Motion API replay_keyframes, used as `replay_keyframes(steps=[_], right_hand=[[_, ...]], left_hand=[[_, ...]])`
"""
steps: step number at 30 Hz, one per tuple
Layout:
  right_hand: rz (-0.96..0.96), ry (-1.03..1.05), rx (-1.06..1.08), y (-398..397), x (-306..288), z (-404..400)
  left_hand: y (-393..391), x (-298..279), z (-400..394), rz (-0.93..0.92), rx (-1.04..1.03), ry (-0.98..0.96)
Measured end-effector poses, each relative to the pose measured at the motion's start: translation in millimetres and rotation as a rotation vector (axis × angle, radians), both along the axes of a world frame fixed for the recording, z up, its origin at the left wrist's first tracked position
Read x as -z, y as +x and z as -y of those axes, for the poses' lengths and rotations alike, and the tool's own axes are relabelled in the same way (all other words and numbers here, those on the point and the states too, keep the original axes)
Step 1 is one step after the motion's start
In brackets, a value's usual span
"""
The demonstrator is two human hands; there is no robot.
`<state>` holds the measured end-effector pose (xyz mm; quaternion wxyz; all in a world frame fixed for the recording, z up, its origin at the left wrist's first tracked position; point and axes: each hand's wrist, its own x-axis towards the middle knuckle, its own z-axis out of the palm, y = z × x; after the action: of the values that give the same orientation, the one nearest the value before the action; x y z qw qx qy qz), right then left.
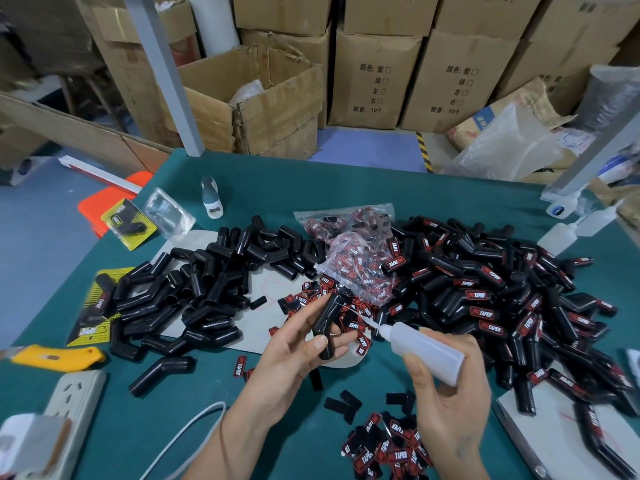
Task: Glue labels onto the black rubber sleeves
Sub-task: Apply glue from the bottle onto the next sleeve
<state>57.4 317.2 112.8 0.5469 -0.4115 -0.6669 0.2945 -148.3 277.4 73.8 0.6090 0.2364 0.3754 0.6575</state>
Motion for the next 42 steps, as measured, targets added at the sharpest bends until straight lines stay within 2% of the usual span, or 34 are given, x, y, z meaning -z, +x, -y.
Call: replay_keyframes(steps=[42], right_hand=[[-0.017, -0.017, -0.042, -0.2, 2.0, 0.6]], left_hand=[[-2.2, 4.3, -0.3, -0.017, 0.008, 0.014]])
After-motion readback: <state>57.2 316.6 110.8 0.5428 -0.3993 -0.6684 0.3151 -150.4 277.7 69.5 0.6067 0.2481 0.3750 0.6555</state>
